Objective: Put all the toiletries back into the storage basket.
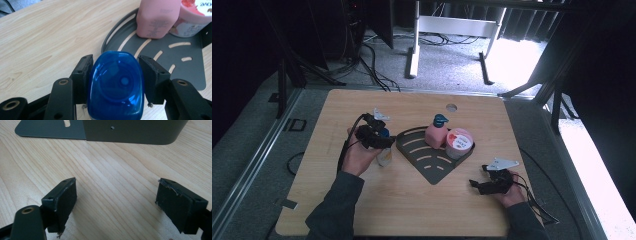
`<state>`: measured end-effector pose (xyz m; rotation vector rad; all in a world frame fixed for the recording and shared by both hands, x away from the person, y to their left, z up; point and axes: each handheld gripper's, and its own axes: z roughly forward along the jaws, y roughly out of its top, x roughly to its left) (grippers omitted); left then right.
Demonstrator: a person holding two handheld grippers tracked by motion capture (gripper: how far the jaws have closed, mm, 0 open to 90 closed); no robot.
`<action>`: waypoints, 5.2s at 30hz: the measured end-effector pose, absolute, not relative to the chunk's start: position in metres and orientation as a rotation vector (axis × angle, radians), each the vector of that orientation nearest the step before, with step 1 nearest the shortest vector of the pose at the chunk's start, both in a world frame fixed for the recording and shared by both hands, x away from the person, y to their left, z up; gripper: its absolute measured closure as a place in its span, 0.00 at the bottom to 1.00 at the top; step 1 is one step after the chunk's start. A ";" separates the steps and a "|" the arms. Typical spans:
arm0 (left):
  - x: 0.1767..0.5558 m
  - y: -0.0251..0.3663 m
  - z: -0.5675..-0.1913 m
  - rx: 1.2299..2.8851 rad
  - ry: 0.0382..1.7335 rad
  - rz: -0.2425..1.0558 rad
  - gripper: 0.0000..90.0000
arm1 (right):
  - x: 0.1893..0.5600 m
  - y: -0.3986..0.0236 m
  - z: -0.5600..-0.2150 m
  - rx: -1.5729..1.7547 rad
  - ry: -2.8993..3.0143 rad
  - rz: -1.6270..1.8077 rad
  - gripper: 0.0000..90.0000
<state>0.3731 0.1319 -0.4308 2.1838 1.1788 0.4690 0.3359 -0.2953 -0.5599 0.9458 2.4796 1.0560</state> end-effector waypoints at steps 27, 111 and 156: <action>0.377 0.132 -0.444 2.323 1.192 0.411 0.55 | 0.336 -0.295 -0.560 0.946 2.480 1.056 0.18; 0.387 0.136 -0.459 2.462 1.244 0.263 0.61 | 0.336 -0.295 -0.560 0.946 2.480 1.056 0.18; 0.388 0.133 -0.433 2.418 1.216 0.323 0.61 | 0.336 -0.295 -0.560 0.945 2.480 1.056 0.18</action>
